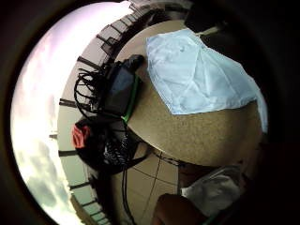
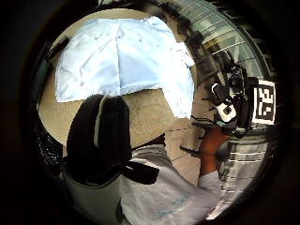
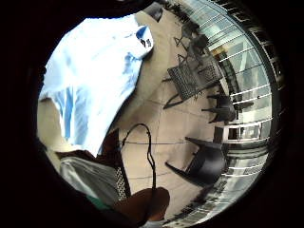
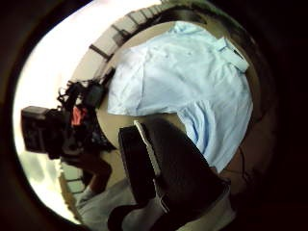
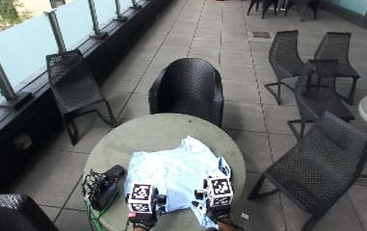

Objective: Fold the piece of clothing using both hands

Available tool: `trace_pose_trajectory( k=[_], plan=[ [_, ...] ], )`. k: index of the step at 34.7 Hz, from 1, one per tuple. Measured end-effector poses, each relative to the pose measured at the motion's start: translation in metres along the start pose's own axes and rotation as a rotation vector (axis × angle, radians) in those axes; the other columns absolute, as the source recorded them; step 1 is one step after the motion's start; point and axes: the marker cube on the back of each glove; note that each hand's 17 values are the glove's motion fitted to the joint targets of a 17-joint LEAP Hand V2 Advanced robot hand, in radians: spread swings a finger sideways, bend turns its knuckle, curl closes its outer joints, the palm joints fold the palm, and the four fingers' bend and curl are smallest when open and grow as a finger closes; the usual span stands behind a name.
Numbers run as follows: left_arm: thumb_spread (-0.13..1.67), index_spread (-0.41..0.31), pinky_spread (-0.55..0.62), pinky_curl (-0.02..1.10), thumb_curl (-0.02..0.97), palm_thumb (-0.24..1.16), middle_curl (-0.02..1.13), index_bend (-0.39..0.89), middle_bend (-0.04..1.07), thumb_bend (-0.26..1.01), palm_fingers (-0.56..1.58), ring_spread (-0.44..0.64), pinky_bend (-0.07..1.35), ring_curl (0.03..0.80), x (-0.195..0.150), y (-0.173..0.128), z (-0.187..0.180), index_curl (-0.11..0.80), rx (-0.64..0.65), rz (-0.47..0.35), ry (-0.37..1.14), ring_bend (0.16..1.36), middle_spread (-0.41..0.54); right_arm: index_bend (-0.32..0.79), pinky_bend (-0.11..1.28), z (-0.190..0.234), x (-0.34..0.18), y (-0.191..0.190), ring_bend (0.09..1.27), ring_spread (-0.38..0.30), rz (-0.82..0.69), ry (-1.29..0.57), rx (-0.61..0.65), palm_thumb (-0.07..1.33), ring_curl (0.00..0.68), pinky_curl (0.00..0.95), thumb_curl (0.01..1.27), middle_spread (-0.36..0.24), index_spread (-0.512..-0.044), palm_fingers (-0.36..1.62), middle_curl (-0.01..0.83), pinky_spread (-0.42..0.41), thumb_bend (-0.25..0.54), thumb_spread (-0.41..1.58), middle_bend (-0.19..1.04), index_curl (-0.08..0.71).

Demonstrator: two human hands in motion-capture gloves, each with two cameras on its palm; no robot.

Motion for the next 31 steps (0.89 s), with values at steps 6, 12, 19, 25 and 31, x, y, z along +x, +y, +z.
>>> trace_pose_trajectory(
  k=[6,12,19,25,31],
  plan=[
    [1.24,-0.080,0.38,0.29,0.228,0.24,0.30,0.13,0.20,0.05,0.31,0.23,0.39,0.260,-0.009,-0.011,0.051,0.197,-0.088,-0.030,-0.018,0.59,0.043,0.13,0.46,0.049,0.001,0.002,0.25,0.137,0.004,0.003,-0.136,0.23,0.167,0.280,0.17,-0.014,-0.364,0.06,0.261,0.257,-0.003,1.15,0.24,0.204],
    [1.23,-0.080,0.38,0.30,0.251,0.27,0.31,0.16,0.18,0.04,0.32,0.22,0.39,0.265,-0.017,-0.021,0.093,0.222,-0.178,-0.045,-0.055,0.59,0.053,0.13,0.49,0.088,0.005,-0.004,0.26,0.140,-0.003,-0.007,-0.194,0.27,0.181,0.299,0.19,-0.008,-0.357,0.06,0.275,0.253,-0.006,1.12,0.23,0.211],
    [1.26,-0.097,0.34,0.30,0.263,0.30,0.30,0.22,0.17,0.03,0.45,0.14,0.35,0.274,-0.021,-0.045,0.106,0.281,0.030,-0.045,-0.088,0.60,0.020,0.15,0.50,0.098,0.009,-0.013,0.32,0.102,-0.020,-0.082,-0.102,0.45,0.205,0.308,0.25,-0.023,-0.341,0.20,0.292,0.232,0.055,1.13,0.23,0.229],
    [1.32,-0.169,0.18,0.30,0.290,0.45,0.32,0.31,0.19,0.09,0.75,-0.04,0.28,0.276,-0.027,-0.060,0.102,0.340,0.296,-0.057,-0.190,0.59,-0.119,0.21,0.42,0.100,0.010,-0.024,0.42,-0.053,-0.031,-0.056,0.092,0.63,0.238,0.286,0.29,-0.119,-0.349,0.58,0.315,0.145,0.133,1.20,0.25,0.274],
    [1.32,-0.268,-0.01,0.31,0.321,0.58,0.39,0.32,0.34,0.14,1.14,-0.23,0.20,0.299,-0.039,-0.056,0.083,0.375,0.426,0.004,-0.161,0.56,-0.249,0.21,0.37,0.070,0.007,-0.024,0.50,-0.196,-0.103,0.011,0.259,0.82,0.280,0.281,0.32,-0.193,-0.331,1.14,0.360,-0.011,0.217,1.23,0.34,0.307]
  ],
)
